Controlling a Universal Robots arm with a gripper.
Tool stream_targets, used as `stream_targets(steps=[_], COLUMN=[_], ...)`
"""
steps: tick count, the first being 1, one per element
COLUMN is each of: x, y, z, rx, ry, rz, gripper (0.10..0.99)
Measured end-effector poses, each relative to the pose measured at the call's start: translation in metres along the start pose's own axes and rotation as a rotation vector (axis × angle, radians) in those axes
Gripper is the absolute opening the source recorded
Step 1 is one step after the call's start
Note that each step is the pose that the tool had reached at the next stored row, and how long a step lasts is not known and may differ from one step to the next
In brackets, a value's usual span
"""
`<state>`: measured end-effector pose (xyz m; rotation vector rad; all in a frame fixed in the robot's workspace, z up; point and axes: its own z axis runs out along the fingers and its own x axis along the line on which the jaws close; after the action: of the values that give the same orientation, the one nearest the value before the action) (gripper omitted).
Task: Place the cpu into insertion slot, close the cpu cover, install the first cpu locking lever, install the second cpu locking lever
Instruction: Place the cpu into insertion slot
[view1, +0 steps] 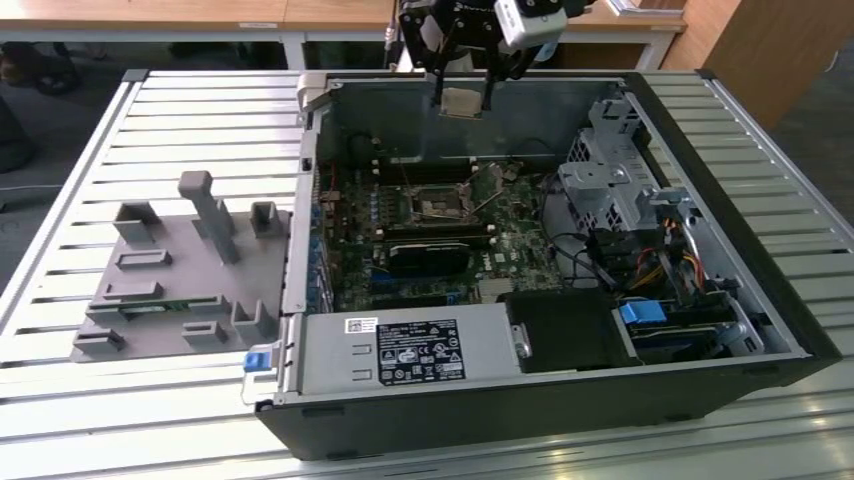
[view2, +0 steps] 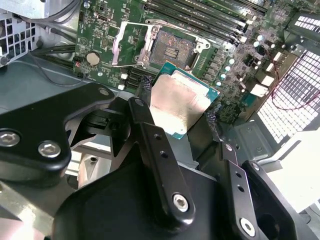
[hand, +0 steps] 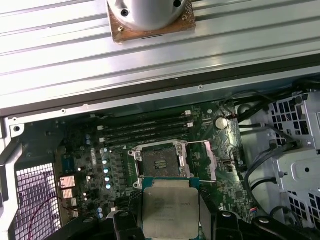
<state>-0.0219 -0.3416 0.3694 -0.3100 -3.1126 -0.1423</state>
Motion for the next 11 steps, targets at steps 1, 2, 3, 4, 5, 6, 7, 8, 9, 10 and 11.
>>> stream_targets(steps=[1,2,3,4,5,6,7,8,9,10,11], x=[0.0,0.0,0.0,0.0,0.0,0.0,0.0,0.0,0.0001,0.0001,0.0001], y=[0.0,0.0,0.0,0.0,0.0,0.0,0.0,0.0,0.0,0.0,0.0], z=[0.0,0.0,0.0,0.0,0.0,0.0,0.0,0.0,0.0,0.0,0.0], rx=[0.0,0.0,0.0,0.0,0.0,0.0,0.0,0.0,0.0,0.0,0.0], ry=[-0.0001,-0.0002,-0.0004,-0.0005,-0.0007,-0.0008,-0.0009,-0.001,-0.0011,-0.0013,-0.0014], rz=[0.002,0.003,0.005,0.006,0.008,0.009,0.01,0.012,0.013,0.014,0.016], gripper=[0.541,0.541,0.541,0.541,0.541,0.541,0.541,0.541,0.541,0.541,0.541])
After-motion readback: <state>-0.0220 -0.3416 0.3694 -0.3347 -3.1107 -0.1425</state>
